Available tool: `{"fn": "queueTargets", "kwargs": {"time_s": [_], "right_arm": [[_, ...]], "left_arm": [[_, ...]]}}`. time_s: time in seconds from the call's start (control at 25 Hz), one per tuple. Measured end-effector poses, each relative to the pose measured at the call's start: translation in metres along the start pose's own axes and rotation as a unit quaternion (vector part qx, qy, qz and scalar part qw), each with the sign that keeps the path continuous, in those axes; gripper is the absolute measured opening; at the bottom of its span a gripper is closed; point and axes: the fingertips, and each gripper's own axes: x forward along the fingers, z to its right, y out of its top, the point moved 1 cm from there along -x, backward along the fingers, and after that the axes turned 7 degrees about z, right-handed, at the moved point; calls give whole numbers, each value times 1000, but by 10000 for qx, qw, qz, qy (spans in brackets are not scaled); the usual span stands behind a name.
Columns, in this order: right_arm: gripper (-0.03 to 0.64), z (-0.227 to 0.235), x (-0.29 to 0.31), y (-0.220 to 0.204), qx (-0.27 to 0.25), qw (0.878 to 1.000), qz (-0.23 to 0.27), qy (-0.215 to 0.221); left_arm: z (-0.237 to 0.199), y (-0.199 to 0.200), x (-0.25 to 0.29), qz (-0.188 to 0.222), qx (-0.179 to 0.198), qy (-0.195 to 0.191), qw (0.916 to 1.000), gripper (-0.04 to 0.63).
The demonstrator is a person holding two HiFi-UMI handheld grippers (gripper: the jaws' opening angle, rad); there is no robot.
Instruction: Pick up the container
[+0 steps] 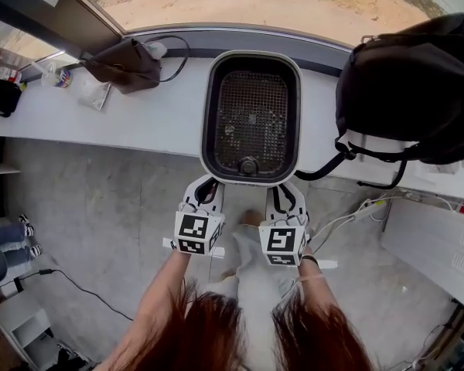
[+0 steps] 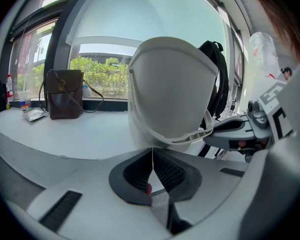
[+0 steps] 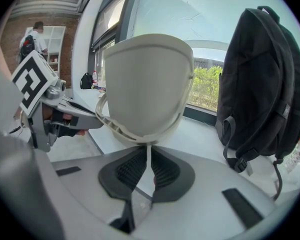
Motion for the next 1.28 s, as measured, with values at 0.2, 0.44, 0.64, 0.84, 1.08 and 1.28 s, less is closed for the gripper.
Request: {"fn": "queueTargets", "kwargs": {"time_s": [0.2, 0.44, 0.64, 0.84, 1.08, 1.28], "right_arm": [[26, -2, -16, 8, 1, 10000, -59, 15], [26, -6, -37, 26, -34, 9999, -95, 2], [26, -7, -56, 48, 16, 10000, -86, -30], [26, -4, -72, 73, 52, 9999, -96, -76], [26, 4, -79, 102, 79, 9999, -19, -136], [26, 9, -83, 118, 85, 9998, -19, -152]], "left_arm": [[6, 10, -16, -12, -18, 15, 10000, 18], [14, 27, -37, -48, -5, -49, 10000, 17], [19, 48, -54, -51, -10, -81, 10000, 17], [23, 76, -66, -54, 2, -112, 9999, 17], [22, 108, -72, 15, 49, -135, 9999, 17], [19, 128, -75, 52, 67, -117, 9999, 17]]}}
